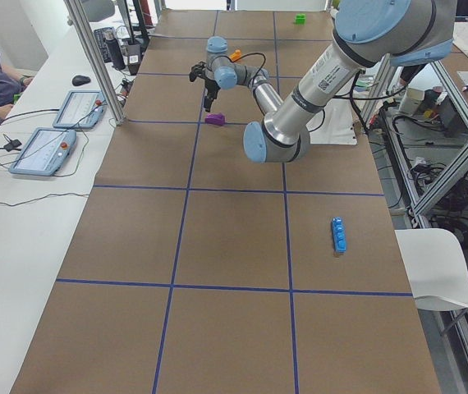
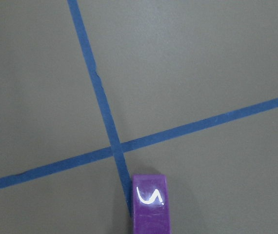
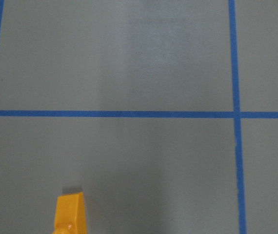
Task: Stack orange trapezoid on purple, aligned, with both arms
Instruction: 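Open the left gripper to release the purple block and lift away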
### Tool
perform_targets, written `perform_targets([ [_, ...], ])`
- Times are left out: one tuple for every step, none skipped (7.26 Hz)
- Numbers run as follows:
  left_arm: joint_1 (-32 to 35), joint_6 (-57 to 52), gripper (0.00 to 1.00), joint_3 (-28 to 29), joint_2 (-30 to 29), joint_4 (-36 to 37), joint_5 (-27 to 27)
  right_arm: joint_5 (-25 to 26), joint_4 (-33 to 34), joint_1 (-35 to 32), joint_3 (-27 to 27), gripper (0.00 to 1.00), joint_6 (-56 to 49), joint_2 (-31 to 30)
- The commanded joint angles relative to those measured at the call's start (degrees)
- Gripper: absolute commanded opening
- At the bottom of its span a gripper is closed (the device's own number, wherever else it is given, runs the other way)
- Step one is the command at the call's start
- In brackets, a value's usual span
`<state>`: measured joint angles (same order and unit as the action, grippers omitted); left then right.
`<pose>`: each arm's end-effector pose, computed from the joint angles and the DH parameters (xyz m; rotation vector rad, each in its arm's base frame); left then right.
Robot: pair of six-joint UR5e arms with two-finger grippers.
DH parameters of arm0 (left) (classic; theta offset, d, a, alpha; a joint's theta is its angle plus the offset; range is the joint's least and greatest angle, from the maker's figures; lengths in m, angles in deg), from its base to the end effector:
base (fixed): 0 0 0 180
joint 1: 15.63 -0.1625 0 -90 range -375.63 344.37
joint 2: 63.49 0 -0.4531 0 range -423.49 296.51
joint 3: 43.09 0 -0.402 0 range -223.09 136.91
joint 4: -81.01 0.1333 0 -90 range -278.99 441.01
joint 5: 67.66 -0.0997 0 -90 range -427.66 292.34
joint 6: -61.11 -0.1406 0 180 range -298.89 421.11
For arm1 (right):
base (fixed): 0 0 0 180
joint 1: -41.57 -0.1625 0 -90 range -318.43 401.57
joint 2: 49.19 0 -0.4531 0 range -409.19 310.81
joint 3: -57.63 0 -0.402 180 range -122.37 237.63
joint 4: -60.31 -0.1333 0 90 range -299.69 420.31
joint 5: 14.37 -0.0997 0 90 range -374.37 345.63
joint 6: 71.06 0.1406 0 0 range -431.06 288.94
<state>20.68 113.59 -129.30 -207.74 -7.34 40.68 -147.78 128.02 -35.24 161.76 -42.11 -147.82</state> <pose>0.5837 -0.5394 0.1301 0.2671 0.8558 0.1560 -0.0711 -0.4640 0.6158 0.1634 -0.8576 0.0737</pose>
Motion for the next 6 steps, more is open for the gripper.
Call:
perform_targets([
  [1.7,-1.7,1.0,-8.8,2.8,7.9,0.3,2.4,-9.5,8.4,0.5,1.0,10.8,-1.1],
  [2.9,-2.4,1.0,-11.8,5.5,8.4,1.8,3.2,-10.0,11.9,0.7,1.0,13.2,-0.9],
  [3.8,-3.6,1.0,-14.3,7.6,8.5,2.7,7.4,-10.0,15.9,0.6,1.0,13.7,-1.1],
  [4.8,-3.7,1.0,-15.7,9.6,8.5,3.4,9.7,-10.0,19.6,0.6,1.0,13.9,-1.1],
  [4.8,-3.8,1.0,-15.8,10.1,8.3,3.5,10.4,-9.9,22.0,0.5,1.0,14.1,-0.8],
  [4.9,-3.8,1.0,-15.8,10.2,8.4,3.5,10.6,-9.7,23.5,-0.4,1.0,14.1,-0.2],
])
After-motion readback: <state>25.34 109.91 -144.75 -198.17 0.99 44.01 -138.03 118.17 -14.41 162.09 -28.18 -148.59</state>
